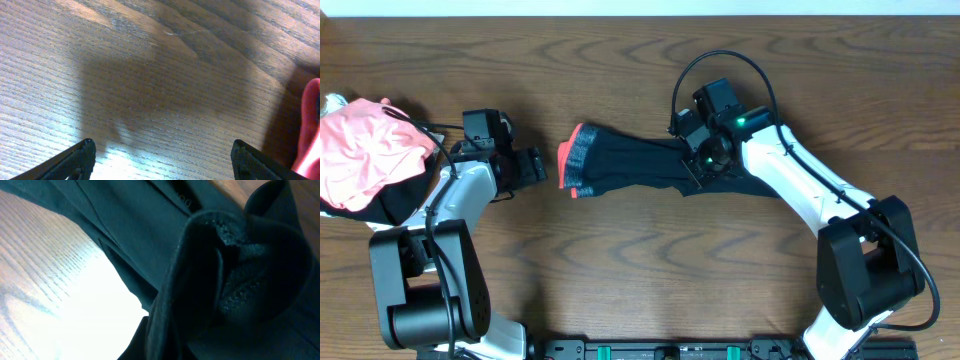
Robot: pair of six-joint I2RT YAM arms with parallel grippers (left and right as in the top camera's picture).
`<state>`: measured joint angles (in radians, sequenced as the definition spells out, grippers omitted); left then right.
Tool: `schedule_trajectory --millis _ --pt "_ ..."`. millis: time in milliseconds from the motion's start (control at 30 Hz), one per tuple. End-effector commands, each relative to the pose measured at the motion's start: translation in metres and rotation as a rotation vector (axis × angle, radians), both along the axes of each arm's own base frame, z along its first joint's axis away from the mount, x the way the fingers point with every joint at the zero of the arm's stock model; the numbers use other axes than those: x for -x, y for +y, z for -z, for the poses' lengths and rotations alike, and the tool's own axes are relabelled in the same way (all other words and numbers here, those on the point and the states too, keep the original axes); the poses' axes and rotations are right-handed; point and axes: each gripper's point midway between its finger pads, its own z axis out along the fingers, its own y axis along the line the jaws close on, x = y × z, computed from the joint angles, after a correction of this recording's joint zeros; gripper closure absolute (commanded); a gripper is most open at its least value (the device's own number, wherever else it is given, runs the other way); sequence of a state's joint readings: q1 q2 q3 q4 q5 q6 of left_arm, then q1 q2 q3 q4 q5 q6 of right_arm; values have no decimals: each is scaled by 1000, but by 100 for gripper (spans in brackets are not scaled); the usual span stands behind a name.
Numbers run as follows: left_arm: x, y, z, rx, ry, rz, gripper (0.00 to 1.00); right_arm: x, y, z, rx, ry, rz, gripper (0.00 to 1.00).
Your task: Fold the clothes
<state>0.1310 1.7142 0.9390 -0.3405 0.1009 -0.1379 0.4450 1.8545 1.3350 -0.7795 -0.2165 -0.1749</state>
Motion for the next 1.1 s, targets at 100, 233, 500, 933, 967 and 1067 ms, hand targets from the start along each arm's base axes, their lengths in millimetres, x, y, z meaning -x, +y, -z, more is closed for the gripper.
schedule_trajectory --millis 100,233,500,933,967,1067 --pt "6 2 8 3 27 -13 13 7 7 8 -10 36 4 72" --pt "6 2 8 3 29 -13 14 -1 7 6 -22 11 10 51" --pt "6 2 8 3 30 -13 14 -42 -36 -41 -12 -87 243 50" --pt "3 -14 7 69 16 24 14 -26 -123 -16 52 59 497 63" --pt "3 -17 6 79 13 31 15 -20 -124 -10 60 76 497 63" --pt "1 -22 6 81 8 46 15 -7 -125 11 73 108 498 63"
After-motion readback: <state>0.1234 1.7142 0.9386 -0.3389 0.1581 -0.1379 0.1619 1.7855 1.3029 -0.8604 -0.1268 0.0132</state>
